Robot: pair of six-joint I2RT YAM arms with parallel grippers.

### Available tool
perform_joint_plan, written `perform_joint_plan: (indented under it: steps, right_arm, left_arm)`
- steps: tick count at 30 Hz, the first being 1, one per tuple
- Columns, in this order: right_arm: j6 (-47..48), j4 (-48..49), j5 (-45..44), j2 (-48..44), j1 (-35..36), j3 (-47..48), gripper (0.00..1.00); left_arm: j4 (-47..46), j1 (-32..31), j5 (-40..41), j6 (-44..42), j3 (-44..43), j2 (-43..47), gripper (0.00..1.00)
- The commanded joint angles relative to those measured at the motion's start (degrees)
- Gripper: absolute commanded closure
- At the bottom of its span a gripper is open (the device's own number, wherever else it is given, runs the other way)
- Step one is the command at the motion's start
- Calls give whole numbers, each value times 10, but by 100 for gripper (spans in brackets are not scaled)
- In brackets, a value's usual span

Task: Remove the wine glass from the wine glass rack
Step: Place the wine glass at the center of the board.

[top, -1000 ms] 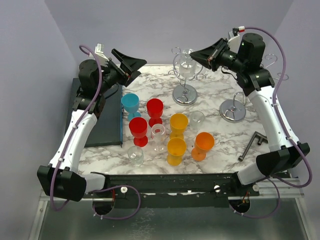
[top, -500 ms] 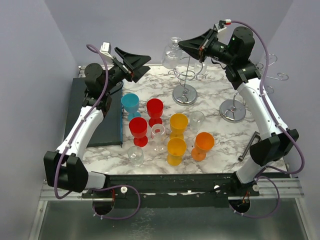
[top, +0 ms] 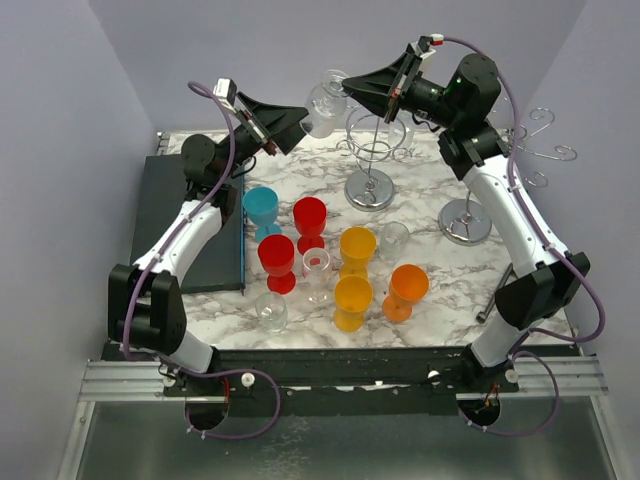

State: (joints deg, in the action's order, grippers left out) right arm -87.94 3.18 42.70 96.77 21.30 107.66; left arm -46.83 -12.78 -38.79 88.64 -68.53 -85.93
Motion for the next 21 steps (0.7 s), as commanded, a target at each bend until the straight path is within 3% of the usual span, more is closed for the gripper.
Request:
perform_joint_plan:
  steps: [1,9,18,21]
  right_arm:
    - [-36,74,24,1,5,8,100]
    - [-49,94,31,11,5,7,100]
    - [-65,116,37,25,5,7,100]
    - [-68,121,38,27,7,5,100]
  left_arm:
    - [-194,-3,-25,95,17,-34,21]
    - [-331,-6,-4,187,22,-68,32]
    - [-382,-10,11,230,13,-73,43]
    - [-405,-10,21,251,8,-81,52]
